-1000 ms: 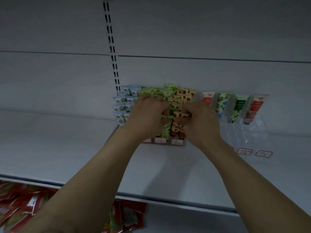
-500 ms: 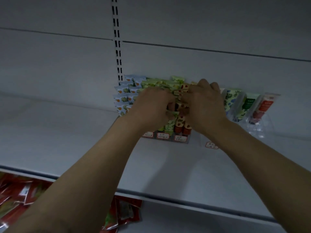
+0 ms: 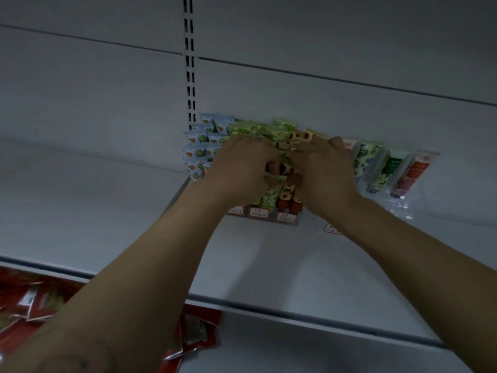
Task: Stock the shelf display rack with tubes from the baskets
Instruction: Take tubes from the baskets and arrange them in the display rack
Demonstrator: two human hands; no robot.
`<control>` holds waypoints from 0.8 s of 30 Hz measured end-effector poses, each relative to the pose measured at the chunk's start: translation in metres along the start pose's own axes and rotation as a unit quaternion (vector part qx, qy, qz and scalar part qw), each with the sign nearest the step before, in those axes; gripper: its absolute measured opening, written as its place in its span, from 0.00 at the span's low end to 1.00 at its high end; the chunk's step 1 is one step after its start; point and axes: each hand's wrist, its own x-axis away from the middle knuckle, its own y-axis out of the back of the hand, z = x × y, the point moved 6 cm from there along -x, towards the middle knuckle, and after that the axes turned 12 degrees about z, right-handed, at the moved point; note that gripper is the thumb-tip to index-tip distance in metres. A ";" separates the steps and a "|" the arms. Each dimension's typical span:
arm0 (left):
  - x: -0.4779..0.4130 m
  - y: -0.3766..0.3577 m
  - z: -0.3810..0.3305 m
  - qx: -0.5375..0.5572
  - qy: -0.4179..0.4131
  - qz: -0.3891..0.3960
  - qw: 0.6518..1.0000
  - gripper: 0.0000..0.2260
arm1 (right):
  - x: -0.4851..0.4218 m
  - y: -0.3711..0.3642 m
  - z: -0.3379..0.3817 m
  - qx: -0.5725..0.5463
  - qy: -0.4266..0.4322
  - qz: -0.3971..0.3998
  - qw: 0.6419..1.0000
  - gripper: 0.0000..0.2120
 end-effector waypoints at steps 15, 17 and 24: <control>0.003 -0.003 -0.002 -0.013 0.015 -0.002 1.000 0.07 | -0.007 0.001 0.018 0.046 0.003 0.077 0.996 0.13; 0.005 -0.004 -0.004 -0.024 0.023 0.000 0.999 0.06 | -0.011 0.006 0.017 0.056 -0.003 0.092 0.994 0.10; 0.038 -0.006 -0.014 -0.077 0.045 -0.010 0.996 0.21 | 0.018 0.017 0.003 -0.006 -0.122 0.140 0.983 0.20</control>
